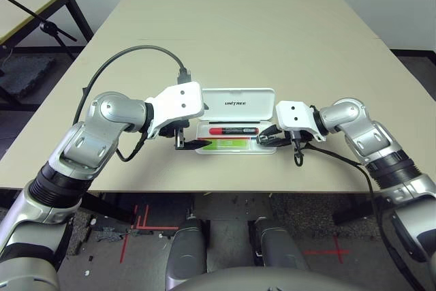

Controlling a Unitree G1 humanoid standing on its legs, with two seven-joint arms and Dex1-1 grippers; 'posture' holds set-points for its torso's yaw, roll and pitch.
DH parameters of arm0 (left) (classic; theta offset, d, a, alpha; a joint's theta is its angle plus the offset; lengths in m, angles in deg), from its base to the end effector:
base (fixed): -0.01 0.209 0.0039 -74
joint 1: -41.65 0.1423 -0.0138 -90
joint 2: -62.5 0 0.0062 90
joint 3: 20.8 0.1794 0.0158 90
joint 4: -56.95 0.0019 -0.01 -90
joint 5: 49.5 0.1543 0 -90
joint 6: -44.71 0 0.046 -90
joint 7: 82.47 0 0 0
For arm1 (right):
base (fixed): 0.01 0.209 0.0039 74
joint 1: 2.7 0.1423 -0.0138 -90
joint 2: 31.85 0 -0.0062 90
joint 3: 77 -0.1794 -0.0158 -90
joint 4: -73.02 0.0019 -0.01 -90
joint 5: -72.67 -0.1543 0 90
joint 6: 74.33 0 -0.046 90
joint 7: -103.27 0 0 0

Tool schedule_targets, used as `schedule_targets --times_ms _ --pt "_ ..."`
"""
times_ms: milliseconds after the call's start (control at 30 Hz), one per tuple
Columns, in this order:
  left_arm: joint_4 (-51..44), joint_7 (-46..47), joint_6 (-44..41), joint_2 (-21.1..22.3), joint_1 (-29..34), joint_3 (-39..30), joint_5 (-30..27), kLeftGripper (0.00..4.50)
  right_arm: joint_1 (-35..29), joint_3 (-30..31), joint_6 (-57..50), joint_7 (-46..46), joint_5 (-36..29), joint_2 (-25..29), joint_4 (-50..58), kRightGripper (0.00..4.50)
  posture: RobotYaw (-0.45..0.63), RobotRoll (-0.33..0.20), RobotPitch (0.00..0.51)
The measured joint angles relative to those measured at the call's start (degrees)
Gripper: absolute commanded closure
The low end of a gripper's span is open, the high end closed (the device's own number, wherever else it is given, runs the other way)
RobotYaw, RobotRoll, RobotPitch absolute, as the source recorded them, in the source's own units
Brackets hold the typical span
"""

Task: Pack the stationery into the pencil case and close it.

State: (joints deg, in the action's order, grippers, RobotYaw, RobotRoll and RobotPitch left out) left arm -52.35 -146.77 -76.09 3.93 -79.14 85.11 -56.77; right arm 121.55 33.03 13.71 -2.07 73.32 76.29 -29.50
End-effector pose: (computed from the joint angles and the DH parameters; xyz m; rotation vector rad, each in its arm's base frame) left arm 0.2621 0.1784 0.2187 0.8285 0.2576 -1.2202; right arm 0.3107 -0.1766 0.1547 -0.8001 0.2513 1.4595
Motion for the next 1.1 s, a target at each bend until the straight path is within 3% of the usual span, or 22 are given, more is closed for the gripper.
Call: schedule_targets --times_ms 100,133,300,667,1000,1100 --pt "0.0 0.0 0.0 0.1 0.0 0.0 0.0 0.00 0.0 -0.3 -0.3 0.3 -0.4 0.1 0.0 0.18 0.00 0.000 0.058" --pt "0.0 0.0 0.0 0.1 0.0 0.0 0.0 0.00 0.0 -0.6 -1.1 0.4 -1.0 0.2 0.1 0.03 0.00 0.000 0.060" --pt "0.0 0.0 0.0 0.4 0.0 0.0 0.0 0.00 0.0 -3.2 -8.7 1.9 -5.1 3.1 2.8 0.03 0.00 0.000 0.064" --pt "0.1 0.0 0.0 0.9 0.3 0.0 0.0 0.00 -1.4 -12.0 -22.8 9.5 -13.0 18.7 1.7 0.03 -0.02 0.000 0.066" --pt "2.2 -0.1 0.6 3.4 2.3 0.0 0.6 0.00 -3.7 -14.1 -22.7 9.6 -14.1 20.3 -3.0 0.03 -0.02 0.000 0.072" --pt "3.2 -0.1 1.6 4.8 2.3 0.0 1.7 0.63 -3.8 -14.1 -22.7 9.3 -14.5 19.9 -2.9 0.00 -0.02 0.000 0.069"
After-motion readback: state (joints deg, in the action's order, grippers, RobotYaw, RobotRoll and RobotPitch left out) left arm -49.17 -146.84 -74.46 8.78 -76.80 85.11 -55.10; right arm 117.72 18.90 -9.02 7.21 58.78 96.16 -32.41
